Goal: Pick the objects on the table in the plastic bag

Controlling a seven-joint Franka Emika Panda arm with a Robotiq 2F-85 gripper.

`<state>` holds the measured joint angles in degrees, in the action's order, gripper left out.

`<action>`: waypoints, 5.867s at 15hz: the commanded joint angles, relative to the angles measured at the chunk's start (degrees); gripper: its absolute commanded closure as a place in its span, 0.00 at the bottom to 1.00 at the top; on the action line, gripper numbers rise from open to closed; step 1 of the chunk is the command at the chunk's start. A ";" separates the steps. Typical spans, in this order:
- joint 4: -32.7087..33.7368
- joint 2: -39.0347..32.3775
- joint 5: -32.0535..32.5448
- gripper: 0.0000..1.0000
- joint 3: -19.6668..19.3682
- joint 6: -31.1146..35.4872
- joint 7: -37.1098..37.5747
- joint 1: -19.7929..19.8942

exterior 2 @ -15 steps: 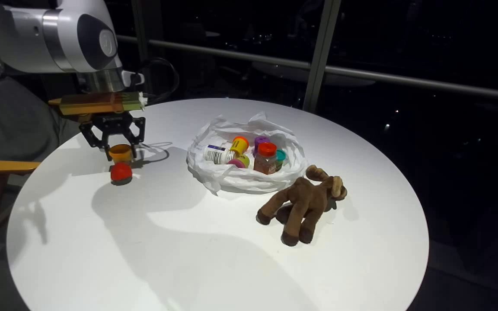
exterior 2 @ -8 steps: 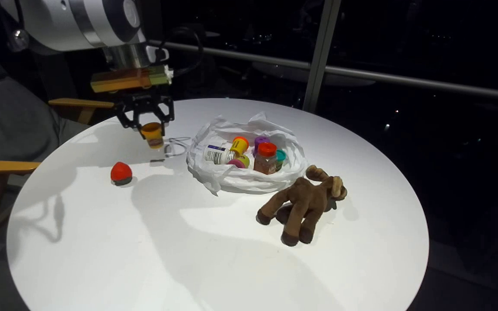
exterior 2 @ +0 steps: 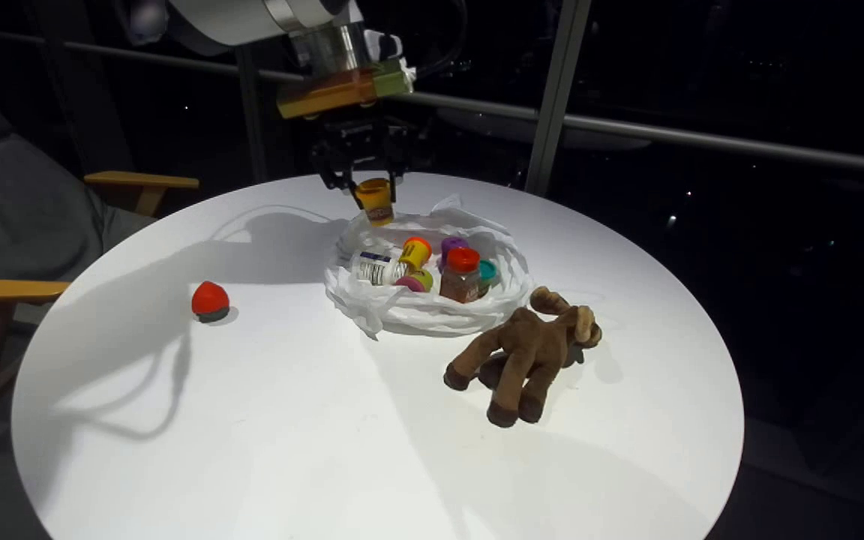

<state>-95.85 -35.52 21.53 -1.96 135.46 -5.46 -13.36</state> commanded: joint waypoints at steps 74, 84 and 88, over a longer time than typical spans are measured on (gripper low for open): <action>-26.62 6.22 -8.79 0.00 7.02 14.97 18.18 -6.55; -26.01 3.50 -8.79 0.62 7.30 17.38 14.65 -6.04; -25.60 2.85 -9.57 0.76 7.99 17.11 12.21 -5.12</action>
<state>-121.84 -31.69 12.27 5.59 151.27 8.97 -19.21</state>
